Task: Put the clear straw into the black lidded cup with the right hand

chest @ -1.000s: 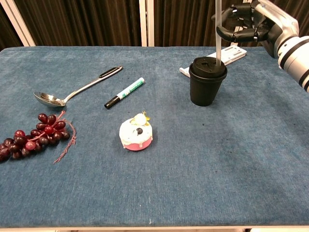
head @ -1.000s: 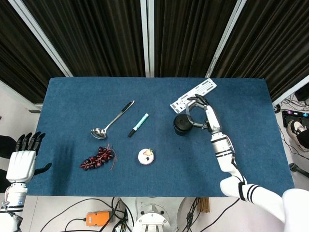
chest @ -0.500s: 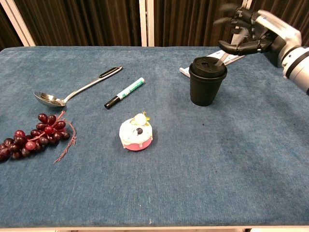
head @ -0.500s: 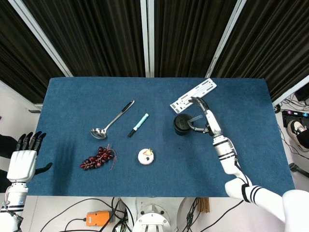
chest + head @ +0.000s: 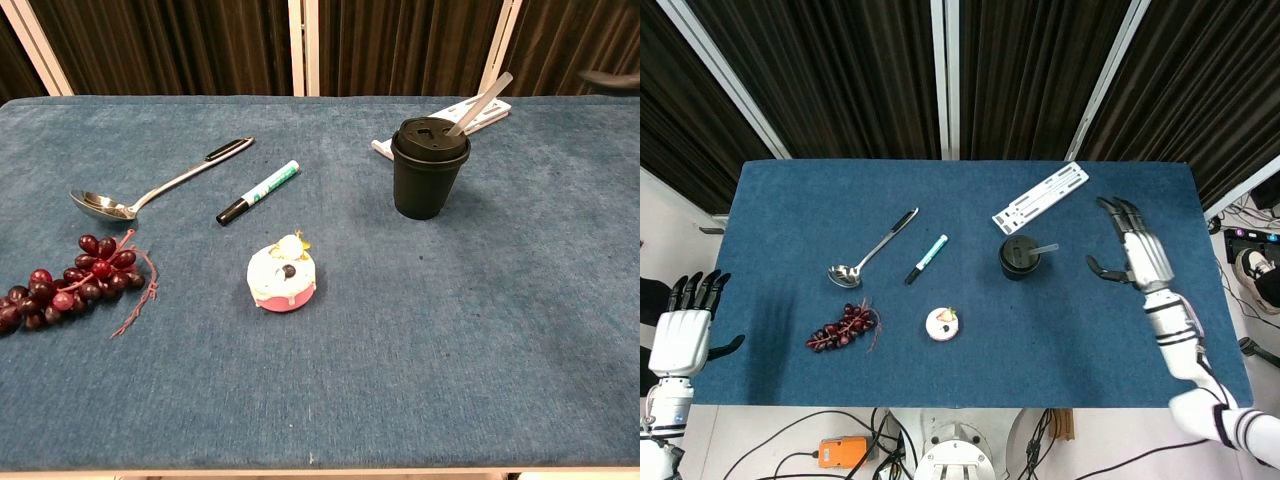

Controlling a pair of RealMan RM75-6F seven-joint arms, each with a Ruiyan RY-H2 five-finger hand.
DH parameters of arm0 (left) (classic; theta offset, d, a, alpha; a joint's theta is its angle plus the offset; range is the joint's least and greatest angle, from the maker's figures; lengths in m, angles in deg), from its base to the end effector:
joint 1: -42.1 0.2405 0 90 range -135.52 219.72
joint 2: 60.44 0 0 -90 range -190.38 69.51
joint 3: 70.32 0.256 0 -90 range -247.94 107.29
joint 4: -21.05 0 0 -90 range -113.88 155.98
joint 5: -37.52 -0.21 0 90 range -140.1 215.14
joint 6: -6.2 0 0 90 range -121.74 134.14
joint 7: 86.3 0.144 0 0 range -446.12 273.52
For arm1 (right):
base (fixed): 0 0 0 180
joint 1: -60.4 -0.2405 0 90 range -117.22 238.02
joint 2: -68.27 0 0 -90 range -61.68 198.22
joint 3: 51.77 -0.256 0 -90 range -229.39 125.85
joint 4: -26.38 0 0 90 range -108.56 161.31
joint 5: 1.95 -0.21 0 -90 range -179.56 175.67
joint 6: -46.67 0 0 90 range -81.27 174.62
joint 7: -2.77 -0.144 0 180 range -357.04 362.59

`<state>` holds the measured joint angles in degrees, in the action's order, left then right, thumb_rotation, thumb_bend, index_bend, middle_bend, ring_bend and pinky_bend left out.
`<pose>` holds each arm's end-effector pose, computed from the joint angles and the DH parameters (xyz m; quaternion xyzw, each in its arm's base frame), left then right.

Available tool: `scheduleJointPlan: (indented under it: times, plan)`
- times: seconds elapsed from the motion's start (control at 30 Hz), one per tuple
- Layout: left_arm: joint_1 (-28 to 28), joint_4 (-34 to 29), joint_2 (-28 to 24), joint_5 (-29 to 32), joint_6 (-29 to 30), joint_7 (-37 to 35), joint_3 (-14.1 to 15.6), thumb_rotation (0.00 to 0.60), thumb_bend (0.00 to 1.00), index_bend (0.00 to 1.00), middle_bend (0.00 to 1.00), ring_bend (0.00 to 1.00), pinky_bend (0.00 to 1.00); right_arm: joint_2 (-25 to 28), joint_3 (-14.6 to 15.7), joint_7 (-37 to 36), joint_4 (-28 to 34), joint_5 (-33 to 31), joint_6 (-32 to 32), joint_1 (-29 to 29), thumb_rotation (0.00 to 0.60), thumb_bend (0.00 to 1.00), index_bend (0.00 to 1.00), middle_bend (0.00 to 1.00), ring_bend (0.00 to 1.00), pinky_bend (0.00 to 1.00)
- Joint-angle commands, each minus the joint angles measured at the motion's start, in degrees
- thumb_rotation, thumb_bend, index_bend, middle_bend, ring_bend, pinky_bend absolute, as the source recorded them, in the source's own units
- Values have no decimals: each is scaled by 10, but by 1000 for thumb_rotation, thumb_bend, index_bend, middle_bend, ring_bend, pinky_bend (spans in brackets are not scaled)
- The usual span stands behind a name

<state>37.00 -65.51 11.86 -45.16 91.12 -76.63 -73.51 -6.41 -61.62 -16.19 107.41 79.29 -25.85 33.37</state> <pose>-0.3237 0.1839 0.1250 -0.6002 -0.3632 -0.3412 0.6256 -0.2434 -0.3218 0.1118 0.5879 -0.4262 0.5320 0.4355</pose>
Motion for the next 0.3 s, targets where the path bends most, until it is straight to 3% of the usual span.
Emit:
scheduleJointPlan:
  times: [0.03,0.3]
  plan:
    - [0,1,0,-1,2,-1,-1,600,80,88,87,22,0,127,48,102,132,-41,-35,92,600,425,51,143,0,0]
    - [1,-2,-2,-4,7,-3,-2,600,80,89,87,22,0,155,81,68,148,-34,-94,173,600,426,43,127,0,0]
